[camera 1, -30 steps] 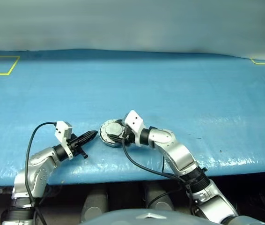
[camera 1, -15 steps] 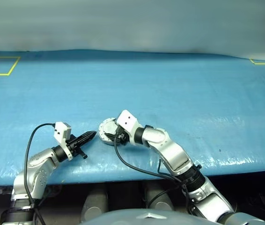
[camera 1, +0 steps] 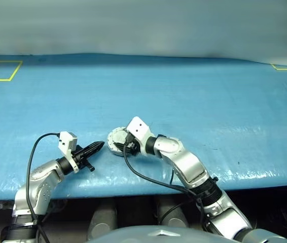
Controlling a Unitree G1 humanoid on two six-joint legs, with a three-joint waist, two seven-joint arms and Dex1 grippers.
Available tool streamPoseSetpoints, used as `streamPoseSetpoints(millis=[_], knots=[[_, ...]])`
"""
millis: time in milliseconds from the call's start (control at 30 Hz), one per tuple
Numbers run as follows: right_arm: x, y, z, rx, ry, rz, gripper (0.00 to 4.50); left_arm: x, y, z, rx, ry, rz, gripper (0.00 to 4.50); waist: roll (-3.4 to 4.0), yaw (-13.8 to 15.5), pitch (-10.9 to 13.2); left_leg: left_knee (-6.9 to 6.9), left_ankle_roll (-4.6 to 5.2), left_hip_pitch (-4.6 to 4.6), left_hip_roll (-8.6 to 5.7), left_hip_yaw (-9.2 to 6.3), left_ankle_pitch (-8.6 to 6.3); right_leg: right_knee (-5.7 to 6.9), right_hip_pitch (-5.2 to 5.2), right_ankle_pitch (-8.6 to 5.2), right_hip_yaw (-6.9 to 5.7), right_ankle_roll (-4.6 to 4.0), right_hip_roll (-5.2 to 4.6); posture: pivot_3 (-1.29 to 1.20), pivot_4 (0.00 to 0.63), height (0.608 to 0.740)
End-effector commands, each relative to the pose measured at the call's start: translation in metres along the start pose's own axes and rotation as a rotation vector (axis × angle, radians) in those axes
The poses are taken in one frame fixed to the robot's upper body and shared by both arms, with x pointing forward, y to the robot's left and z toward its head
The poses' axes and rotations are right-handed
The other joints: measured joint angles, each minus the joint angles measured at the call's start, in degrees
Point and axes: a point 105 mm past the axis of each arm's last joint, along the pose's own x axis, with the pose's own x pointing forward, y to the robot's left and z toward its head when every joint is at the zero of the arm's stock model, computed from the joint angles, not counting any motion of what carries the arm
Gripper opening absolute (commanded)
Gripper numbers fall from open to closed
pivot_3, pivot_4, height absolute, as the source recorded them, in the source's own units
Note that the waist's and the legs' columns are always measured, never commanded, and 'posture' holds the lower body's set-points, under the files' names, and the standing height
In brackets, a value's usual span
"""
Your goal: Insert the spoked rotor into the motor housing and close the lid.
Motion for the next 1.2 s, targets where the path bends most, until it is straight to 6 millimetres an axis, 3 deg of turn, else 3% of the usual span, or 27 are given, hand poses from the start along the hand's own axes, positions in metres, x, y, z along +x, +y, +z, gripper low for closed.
streamPoseSetpoints(millis=[33, 233, 533, 900, 1200], knots=[[-0.002, -0.003, 0.005, 0.025, -0.013, -0.007, 3.01, 0.001, -0.004, 0.008, 0.031, -0.036, -0.009, 0.0, 0.0, 0.0, 0.0, -0.01, 0.0, -0.01, 0.0, 0.0, 0.0, 0.0, -0.01, 0.0, 0.0, 0.0, 0.0, 0.0, 0.15, 0.74], [-0.001, -0.002, 0.0, -0.016, 0.018, -0.012, 3.01, 0.001, -0.003, 0.007, 0.029, -0.034, -0.002, 0.0, 0.01, 0.0, 0.0, -0.03, 0.0, -0.02, 0.0, 0.0, 0.0, -0.01, -0.03, 0.0, 0.0, -0.01, 0.0, 0.0, 0.15, 0.74], [-0.004, -0.007, 0.016, 0.007, -0.022, -0.037, 3.01, 0.0, -0.002, 0.005, 0.026, -0.032, 0.003, 0.0, 0.01, 0.0, 0.0, -0.03, 0.0, -0.03, 0.0, 0.0, 0.0, -0.02, -0.04, -0.01, 0.0, -0.01, 0.0, 0.0, 0.15, 0.74], [-0.003, -0.005, 0.02, 0.017, -0.019, -0.038, 3.01, 0.0, -0.002, 0.002, 0.016, -0.032, 0.011, 0.0, 0.02, 0.0, 0.0, -0.04, 0.0, -0.07, 0.0, -0.01, 0.0, -0.04, -0.07, -0.01, -0.01, -0.01, 0.0, 0.0, 0.15, 0.74], [-0.016, -0.008, 0.023, -0.04, -0.032, -0.011, 3.01, 0.001, -0.001, 0.001, 0.018, -0.032, 0.014, 0.0, 0.02, 0.0, 0.0, -0.05, -0.01, -0.15, -0.01, -0.01, -0.01, -0.09, -0.12, -0.01, -0.02, -0.01, -0.02, 0.0, 0.15, 0.74]])
